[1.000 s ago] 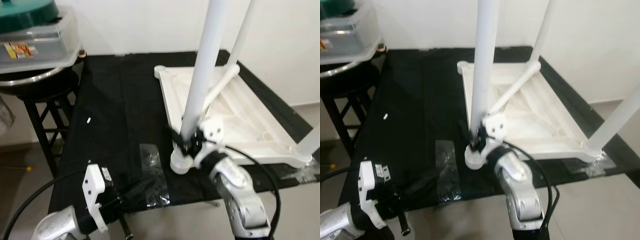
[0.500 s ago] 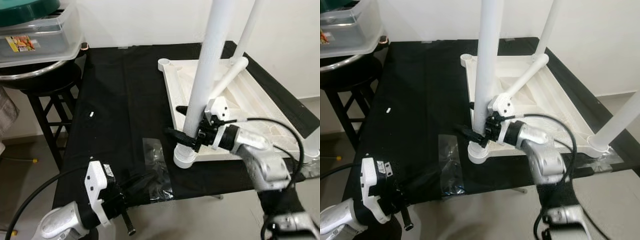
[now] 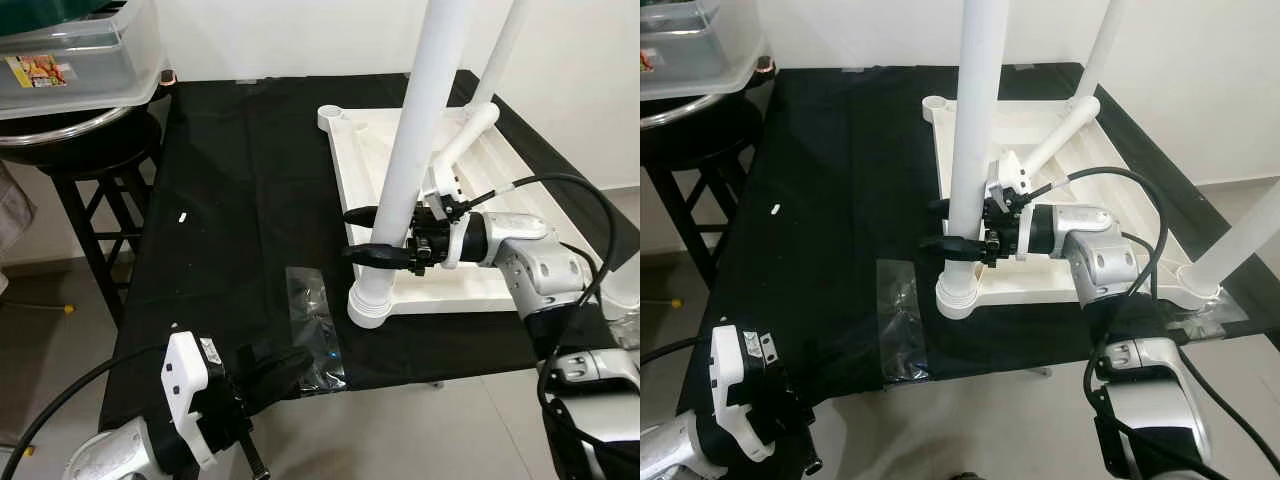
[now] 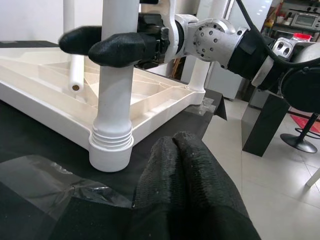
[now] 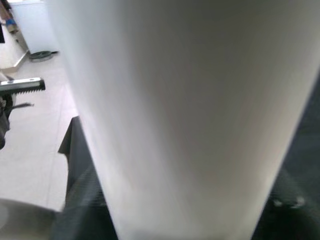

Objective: Building children table

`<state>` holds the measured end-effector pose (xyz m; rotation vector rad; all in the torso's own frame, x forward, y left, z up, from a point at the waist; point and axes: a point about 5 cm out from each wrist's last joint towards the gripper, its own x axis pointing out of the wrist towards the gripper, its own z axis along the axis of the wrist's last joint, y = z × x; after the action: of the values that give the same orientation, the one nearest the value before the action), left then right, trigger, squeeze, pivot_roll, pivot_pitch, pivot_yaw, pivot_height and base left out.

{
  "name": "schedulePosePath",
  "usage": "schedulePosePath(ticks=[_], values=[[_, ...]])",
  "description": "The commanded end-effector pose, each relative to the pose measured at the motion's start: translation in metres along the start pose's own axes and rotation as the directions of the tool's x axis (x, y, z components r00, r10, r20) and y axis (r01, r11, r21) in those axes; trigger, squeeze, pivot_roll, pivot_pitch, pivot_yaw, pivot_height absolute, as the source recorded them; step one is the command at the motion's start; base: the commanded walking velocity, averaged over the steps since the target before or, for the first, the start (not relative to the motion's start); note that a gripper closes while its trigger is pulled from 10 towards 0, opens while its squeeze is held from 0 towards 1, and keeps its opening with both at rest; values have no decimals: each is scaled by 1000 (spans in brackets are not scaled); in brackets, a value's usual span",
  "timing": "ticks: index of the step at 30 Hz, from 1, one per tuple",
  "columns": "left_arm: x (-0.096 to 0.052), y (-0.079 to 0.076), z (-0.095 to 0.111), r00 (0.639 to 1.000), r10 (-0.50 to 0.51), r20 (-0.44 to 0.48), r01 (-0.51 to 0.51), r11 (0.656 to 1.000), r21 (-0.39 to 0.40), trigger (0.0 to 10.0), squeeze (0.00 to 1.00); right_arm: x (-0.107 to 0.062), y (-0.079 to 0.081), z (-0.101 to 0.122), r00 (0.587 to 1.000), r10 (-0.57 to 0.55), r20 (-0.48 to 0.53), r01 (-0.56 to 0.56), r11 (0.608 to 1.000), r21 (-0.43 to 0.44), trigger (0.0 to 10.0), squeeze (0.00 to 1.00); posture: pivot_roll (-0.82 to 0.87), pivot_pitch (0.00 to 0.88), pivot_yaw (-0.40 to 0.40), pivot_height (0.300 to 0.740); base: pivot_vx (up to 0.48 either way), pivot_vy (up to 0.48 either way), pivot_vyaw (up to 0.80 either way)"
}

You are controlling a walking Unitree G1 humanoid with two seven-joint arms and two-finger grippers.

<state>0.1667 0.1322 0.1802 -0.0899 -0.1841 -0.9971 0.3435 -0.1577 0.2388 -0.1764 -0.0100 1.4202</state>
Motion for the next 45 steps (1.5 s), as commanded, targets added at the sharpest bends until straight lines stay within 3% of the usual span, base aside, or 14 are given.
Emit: schedulePosePath(ticks=[1,11,14,15,16,17,19,27,28,29,40,41,42,45], values=[[-2,-2,0,1000,-6,-16,6,1000,-4,10000,0,3,0,2,1000,28,-12,-28,1000,-12,0,0,58,187,-70,740,0,0,0],[1,1,-2,1000,-7,-13,7,1000,0,10000,0,0,21,-23,989,-148,16,148,989,-26,0,0,31,165,-73,740,0,0,0],[1,3,-3,1000,-9,-13,9,1000,1,10000,0,24,38,-49,872,-489,11,489,872,29,0,0,24,156,-65,740,0,0,0],[1,3,-3,1000,-12,-15,12,1000,2,10000,0,28,49,-65,715,-695,-79,698,716,21,0,0,24,160,-59,740,0,0,0],[1,3,-3,1000,-12,-15,12,1000,2,10000,0,28,49,-65,715,-695,-79,698,716,21,0,0,24,160,-59,740,0,0,0],[1,4,-3,1000,-14,-16,14,1000,2,10000,0,26,57,-74,570,-810,-139,817,576,-10,0,0,23,159,-59,740,0,0,0],[2,5,-3,1000,-18,-15,18,1000,6,10000,0,35,69,-76,530,-836,-143,844,537,-10,0,0,22,147,-50,740,0,0,0],[6,8,-3,999,-31,-7,31,999,16,10000,0,58,68,-66,586,-807,-78,810,584,46,0,0,24,122,-55,740,0,0,0],[5,9,-2,1000,-26,-11,26,999,23,10000,0,66,64,-58,645,-764,-37,764,641,70,10000,31,28,121,-55,740,0,0,0],[4,9,-2,1000,-24,-12,24,999,26,10000,0,69,63,-53,694,-720,0,717,691,89,10000,1000,30,122,-54,740,0,0,0],[4,6,-1,1000,-28,-13,28,999,22,10000,0,59,53,-9,892,-413,185,409,911,62,10000,1000,34,144,-54,740,0,0,0],[3,5,-1,1000,-28,-15,28,999,18,10000,0,54,49,-5,928,-336,161,341,940,-5,10000,918,46,159,-60,740,0,0,0],[2,3,-1,1000,-25,-18,25,1000,14,10000,0,48,43,-1,957,-254,137,263,963,-52,10000,0,53,169,-62,740,0,0,0],[0,0,0,1000,-19,-24,19,1000,8,10000,0,41,33,6,983,-151,105,162,982,-97,10000,0,61,181,-67,740,0,0,0]])
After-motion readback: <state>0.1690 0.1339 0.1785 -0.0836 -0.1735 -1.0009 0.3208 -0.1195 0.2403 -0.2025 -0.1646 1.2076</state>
